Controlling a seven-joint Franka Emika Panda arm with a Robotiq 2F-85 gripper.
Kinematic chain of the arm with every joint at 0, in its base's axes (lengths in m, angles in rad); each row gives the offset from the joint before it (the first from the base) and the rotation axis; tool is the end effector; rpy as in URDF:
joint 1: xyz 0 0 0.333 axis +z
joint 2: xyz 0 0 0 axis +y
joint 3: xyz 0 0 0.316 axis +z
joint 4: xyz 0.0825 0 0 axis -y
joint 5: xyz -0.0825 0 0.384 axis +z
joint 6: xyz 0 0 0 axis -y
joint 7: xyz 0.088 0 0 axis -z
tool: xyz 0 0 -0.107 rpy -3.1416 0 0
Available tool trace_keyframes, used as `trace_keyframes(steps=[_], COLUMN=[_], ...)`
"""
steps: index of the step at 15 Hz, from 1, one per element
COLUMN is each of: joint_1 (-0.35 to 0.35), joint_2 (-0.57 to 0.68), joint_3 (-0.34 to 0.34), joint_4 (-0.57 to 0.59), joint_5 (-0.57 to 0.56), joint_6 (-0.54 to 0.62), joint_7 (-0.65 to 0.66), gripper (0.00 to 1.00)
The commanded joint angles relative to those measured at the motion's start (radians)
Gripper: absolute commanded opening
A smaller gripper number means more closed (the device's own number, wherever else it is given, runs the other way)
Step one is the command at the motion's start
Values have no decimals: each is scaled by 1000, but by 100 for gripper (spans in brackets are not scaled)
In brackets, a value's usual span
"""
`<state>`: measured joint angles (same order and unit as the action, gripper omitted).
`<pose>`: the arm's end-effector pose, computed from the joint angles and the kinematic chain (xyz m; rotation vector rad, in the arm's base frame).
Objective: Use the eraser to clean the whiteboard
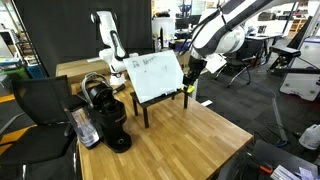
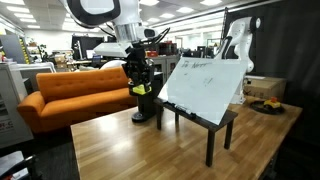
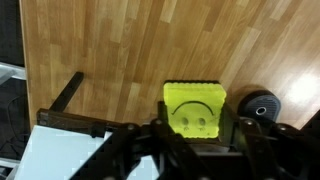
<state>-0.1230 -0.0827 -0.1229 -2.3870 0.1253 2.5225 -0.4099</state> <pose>0.4901 -0.1244 0.3731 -3.0994 -0.1072 -0.3666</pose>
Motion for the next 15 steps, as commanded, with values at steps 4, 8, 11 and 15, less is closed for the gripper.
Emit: trace_keyframes(steps=[4, 8, 11, 15], joint_1=[10, 4, -7, -18], joint_2=[71, 203, 326, 469], joint_3=[-5, 9, 22, 34], joint_4=[39, 44, 61, 96], joint_5=[-1, -5, -37, -91], joint_6=[0, 137, 210, 275], joint_7=[4, 23, 48, 75], gripper=[27, 27, 27, 27])
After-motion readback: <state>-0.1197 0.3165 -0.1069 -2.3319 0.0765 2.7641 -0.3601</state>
